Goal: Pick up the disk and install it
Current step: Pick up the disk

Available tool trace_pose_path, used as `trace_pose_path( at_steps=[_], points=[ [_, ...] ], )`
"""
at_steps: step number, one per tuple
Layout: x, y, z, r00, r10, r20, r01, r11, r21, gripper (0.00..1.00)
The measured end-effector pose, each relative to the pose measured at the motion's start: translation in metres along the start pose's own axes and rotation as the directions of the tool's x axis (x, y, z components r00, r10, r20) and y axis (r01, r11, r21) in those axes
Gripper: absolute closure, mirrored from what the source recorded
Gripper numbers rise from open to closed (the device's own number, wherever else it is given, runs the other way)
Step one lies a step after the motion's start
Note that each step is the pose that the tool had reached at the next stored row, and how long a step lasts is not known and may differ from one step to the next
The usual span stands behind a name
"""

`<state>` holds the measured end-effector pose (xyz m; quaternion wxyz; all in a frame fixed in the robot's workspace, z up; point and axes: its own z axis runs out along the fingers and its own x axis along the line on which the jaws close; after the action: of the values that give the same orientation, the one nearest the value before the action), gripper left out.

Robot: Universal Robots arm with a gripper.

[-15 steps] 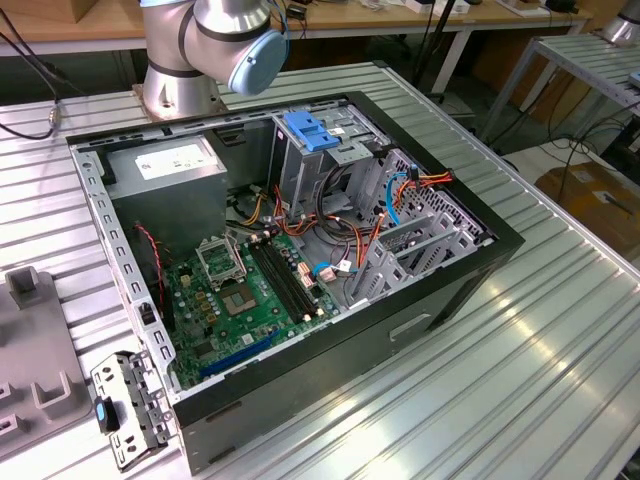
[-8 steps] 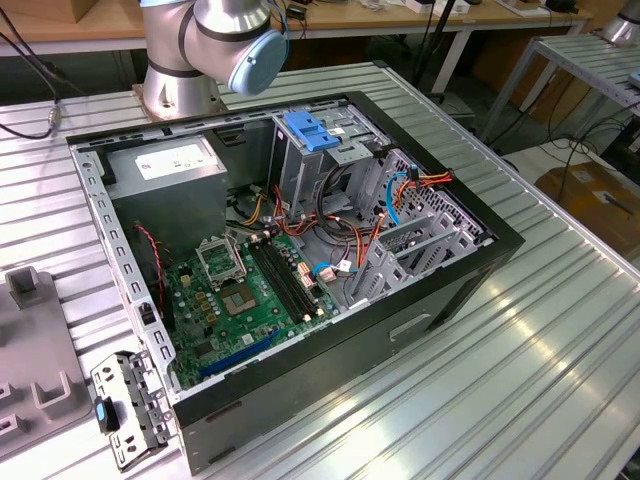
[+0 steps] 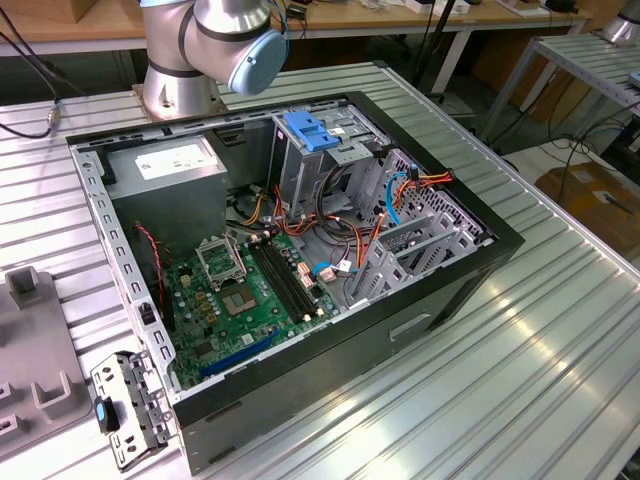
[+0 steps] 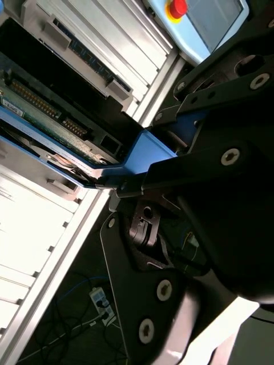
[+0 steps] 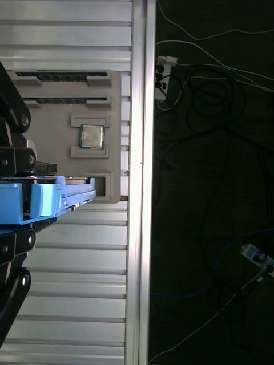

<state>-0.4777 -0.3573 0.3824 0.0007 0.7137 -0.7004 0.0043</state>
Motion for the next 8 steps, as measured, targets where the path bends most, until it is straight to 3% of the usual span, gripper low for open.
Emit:
trace_pose_path(
  at_steps=[8],
  points=[
    [0.0, 0.0, -0.003, 1.0, 0.0, 0.0, 0.0, 1.0, 0.0, 0.63]
  ],
)
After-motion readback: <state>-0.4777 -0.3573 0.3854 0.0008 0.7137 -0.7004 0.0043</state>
